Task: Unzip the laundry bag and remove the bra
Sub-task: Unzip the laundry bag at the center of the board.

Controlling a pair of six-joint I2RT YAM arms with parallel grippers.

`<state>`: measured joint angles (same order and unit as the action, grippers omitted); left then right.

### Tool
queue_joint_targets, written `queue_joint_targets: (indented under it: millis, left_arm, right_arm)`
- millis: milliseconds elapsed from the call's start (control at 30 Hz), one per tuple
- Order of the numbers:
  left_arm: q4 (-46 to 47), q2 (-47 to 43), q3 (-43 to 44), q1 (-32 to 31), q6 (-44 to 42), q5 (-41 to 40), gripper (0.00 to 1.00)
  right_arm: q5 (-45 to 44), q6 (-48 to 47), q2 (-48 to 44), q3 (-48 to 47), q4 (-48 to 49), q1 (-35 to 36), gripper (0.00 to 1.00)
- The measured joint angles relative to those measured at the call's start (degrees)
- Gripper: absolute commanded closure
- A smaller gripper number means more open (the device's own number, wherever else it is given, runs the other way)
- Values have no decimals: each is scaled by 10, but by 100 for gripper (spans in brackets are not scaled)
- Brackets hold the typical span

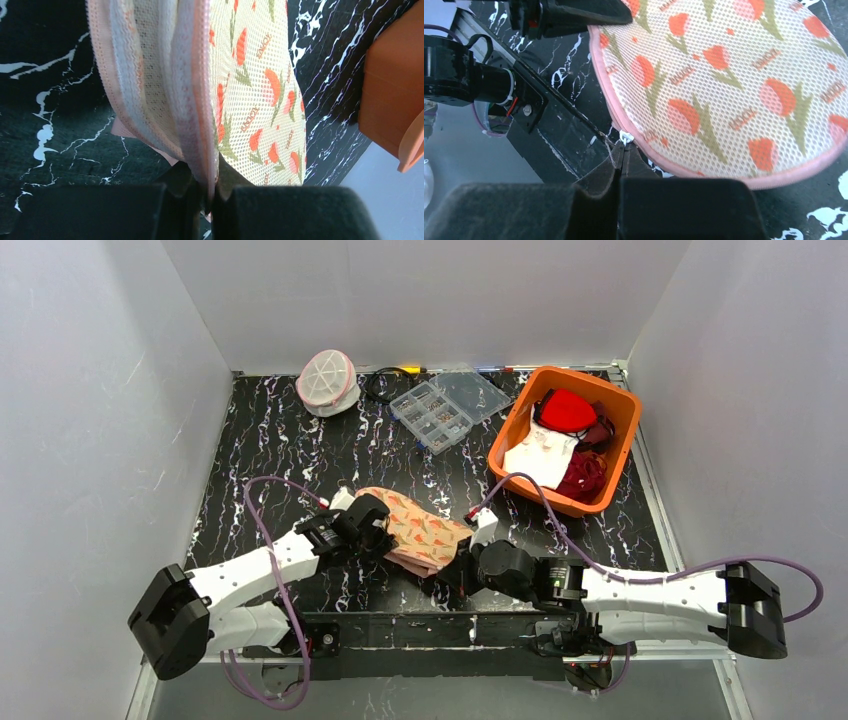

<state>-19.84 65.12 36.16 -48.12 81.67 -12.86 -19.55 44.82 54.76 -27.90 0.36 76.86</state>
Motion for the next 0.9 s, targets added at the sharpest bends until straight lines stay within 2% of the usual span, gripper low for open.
queue_joint_targets:
  millis: [200,500,567,700,800,867,900]
  left_arm:
    - [3,-8,-1,29,-42,8,100]
    - [36,25,2,95,-149,84,99]
    - [41,36,10,101,-171,99,92]
    - [46,56,36,105,-211,119,66]
    - [42,56,49,106,-232,132,30]
    - [35,47,50,106,-246,139,12]
    - [24,35,49,106,-250,142,8]
  right_arm:
    - [-21,0,-17,0,-40,0,99]
    - [-76,0,-28,7,-103,0,99]
    - [-78,-1,-28,16,-101,0,99]
    - [-74,-8,-24,37,-85,0,99]
    - [-64,-16,-10,40,-67,0,99]
    - [-53,-17,3,40,-52,0,99]
    - [-45,-17,10,40,-42,0,99]
